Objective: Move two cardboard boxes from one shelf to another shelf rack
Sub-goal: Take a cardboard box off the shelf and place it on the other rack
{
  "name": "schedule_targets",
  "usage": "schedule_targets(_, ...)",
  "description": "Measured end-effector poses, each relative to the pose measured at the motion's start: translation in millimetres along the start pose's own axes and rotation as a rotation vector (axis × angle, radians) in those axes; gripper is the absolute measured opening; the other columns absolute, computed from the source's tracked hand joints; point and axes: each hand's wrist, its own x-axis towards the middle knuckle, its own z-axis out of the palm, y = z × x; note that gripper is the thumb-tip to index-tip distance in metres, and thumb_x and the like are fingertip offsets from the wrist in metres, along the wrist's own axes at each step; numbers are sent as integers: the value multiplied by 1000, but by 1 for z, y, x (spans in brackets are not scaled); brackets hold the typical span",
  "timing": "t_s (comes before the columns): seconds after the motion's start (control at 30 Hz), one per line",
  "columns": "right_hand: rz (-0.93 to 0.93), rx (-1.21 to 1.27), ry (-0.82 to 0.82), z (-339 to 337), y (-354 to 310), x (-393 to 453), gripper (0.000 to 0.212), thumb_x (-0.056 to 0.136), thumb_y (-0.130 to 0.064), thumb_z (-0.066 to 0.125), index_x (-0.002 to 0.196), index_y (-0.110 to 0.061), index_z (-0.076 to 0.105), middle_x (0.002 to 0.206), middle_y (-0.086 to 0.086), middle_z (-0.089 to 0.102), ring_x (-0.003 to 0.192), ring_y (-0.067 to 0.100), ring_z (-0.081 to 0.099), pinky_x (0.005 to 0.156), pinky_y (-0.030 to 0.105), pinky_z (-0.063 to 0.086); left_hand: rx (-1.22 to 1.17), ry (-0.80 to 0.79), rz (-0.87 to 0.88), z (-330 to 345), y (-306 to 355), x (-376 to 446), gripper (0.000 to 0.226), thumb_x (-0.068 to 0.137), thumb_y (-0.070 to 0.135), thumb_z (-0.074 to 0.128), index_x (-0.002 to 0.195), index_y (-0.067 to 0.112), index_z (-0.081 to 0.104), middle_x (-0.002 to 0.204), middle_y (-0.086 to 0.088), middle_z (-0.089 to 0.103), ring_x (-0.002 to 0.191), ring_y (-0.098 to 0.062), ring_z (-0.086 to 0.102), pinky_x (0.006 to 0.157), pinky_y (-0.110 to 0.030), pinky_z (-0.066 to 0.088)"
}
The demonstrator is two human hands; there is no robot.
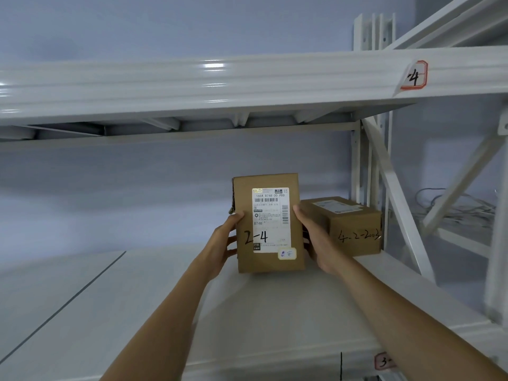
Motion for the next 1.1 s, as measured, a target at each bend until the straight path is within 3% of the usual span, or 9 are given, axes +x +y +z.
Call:
schedule_targets(0.17,-38,-24,18,-1,2,-6,21,100,-54,45,92,-44,61,96,-20,64,95,7,58,100,33,35,35,-20,4,1,1,-7,28,98,52,50,115,35,64,120,0,71,120,-26,63,109,-49,48)
schedule_targets(0.3,-45,-44,42,0,3,-8,22,102,-53,42,92,-45,59,94,-21,63,100,14,56,99,33,36,78,-17,22,-2,-1,-9,48,94,57,55,129,26,65,124,0,74,120,-25,65,105,-48,52)
schedule_targets(0.43,-51,-44,62,0,4,-10,22,102,-53,42,91,-45,59,94,-21,63,105,16,56,103,35,35,94,-12,33,-5,-3,-8,50,93,57,57,128,22,67,119,1,77,118,-23,68,95,-41,57)
schedule_targets(0.6,-25,-33,77,2,2,-13,19,102,-52,43,90,-46,56,91,-23,60,106,14,52,103,34,34,90,-35,36,-4,-4,-10,82,71,71,63,135,21,62,126,-1,74,121,-24,66,102,-47,54)
schedule_targets(0.77,-12,-45,74,3,1,-12,19,100,-54,44,92,-45,58,100,-16,63,112,15,49,106,36,32,76,-20,43,-5,-6,-5,62,84,63,61,130,20,66,120,0,77,116,-21,69,88,-38,58)
schedule_targets(0.83,7,-56,78,1,0,-13,26,101,-54,42,108,-39,62,115,-7,63,116,16,49,108,37,30,74,-13,45,-4,-7,-4,51,90,59,60,125,23,68,117,1,78,114,-20,70,83,-35,58)
schedule_targets(0.93,58,-85,43,6,-7,-15,60,91,-72,43,138,-38,56,141,-6,61,137,23,48,121,47,22,49,4,41,-5,-6,-4,44,90,58,61,116,24,71,111,1,79,110,-19,71,83,-36,59)
schedule_targets(1.03,58,-104,49,9,-20,-22,56,75,-83,54,113,-44,69,125,-5,73,126,24,60,118,52,33,-5,31,26,-8,1,-11,58,87,61,64,122,15,71,116,-4,79,115,-25,70,101,-49,55)
schedule_targets(1.1,44,-98,70,13,-30,-32,51,78,-78,57,105,-38,73,112,-5,79,114,22,68,113,48,41,-4,24,32,-13,10,-23,59,86,61,64,123,15,72,116,-3,79,117,-26,69,104,-50,53)
